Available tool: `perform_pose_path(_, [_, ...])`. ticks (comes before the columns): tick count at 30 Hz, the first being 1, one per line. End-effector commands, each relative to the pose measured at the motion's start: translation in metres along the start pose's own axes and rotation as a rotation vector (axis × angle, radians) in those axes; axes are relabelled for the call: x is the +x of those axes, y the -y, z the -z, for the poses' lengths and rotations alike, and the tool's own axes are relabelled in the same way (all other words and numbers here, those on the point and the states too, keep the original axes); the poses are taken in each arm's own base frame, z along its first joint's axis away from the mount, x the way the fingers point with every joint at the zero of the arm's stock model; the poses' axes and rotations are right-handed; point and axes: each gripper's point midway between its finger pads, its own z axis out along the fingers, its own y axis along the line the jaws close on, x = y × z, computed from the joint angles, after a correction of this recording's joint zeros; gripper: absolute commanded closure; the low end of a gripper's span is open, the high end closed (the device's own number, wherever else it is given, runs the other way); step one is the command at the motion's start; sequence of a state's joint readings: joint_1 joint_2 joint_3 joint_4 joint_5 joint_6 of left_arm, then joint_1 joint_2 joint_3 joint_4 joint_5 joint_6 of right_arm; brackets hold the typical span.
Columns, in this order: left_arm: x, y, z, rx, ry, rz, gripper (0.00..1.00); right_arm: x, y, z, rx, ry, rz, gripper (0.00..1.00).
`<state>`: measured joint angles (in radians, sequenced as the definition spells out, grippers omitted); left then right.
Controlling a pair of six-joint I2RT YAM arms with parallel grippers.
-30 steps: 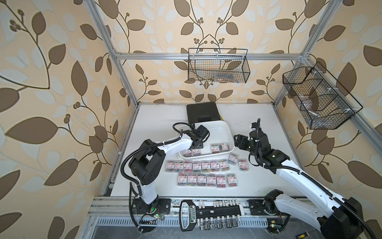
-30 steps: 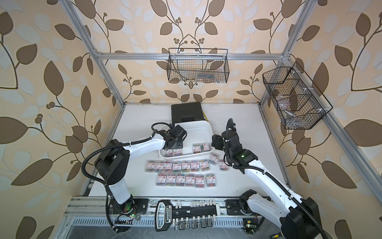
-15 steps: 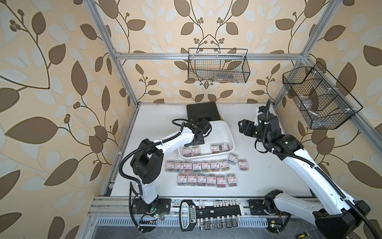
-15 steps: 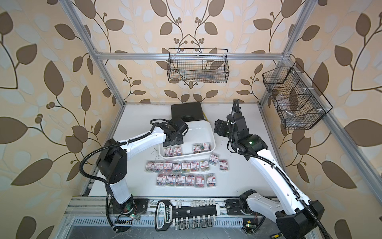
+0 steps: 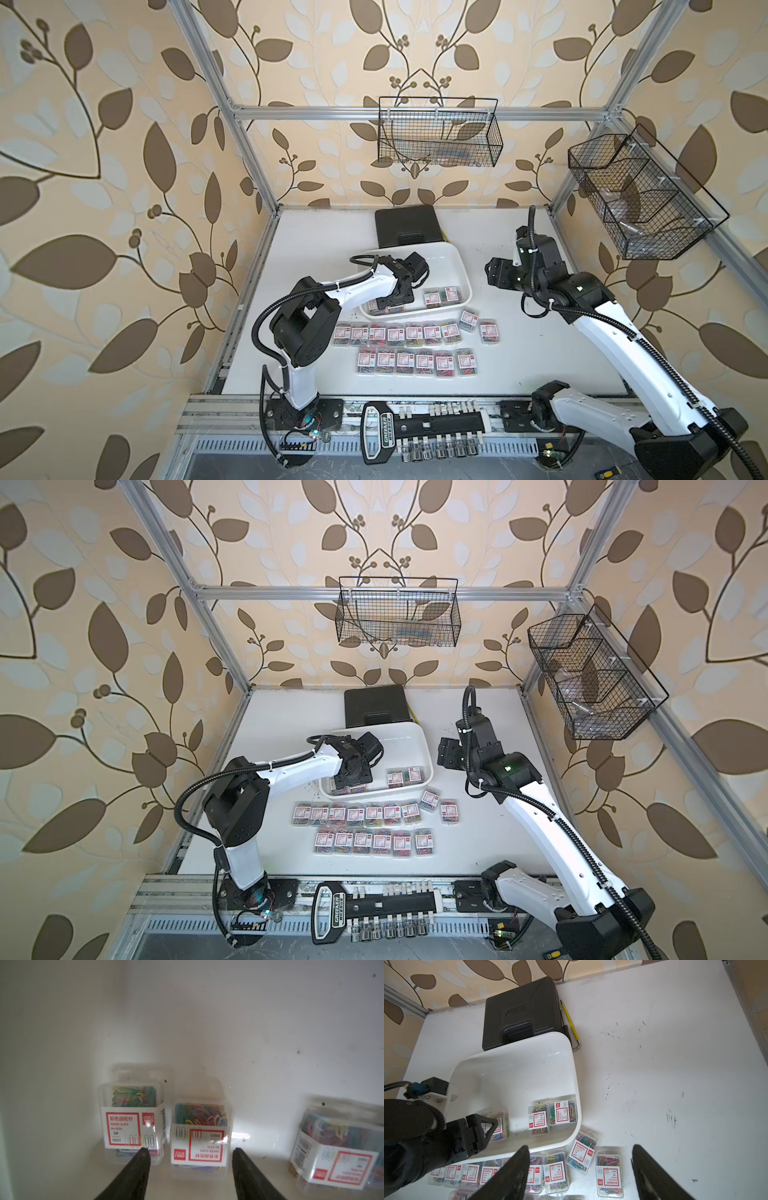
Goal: Take the paper clips out of the storage box
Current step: Pick up the boxed paper clips from the storage box.
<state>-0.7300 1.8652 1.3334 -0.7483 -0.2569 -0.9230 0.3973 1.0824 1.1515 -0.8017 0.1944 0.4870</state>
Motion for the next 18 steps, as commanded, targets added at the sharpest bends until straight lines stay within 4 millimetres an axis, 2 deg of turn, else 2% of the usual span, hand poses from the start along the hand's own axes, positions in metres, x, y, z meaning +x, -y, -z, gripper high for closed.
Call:
perform_pose_path(1, [-0.004,0.012,-0.001,0.02,0.0,0.012,0.36,0.003,-0.002,0.003,-0.005,-0.028,0.036,0.23])
perform_pose_path(6, [0.002,0.008,-0.016,-0.025,-0.016,0.013,0.37,0.0,-0.003,0.005,-0.003,-0.018,0.062,0.23])
perform_pose_path(14, [0.011,0.004,-0.039,-0.069,-0.047,-0.017,0.37,-0.001,-0.005,-0.006,0.005,-0.025,0.067,0.24])
perform_pose_path(18, [0.01,0.01,-0.044,-0.057,-0.049,-0.022,0.44,-0.001,-0.003,-0.006,0.02,-0.022,0.087,0.24])
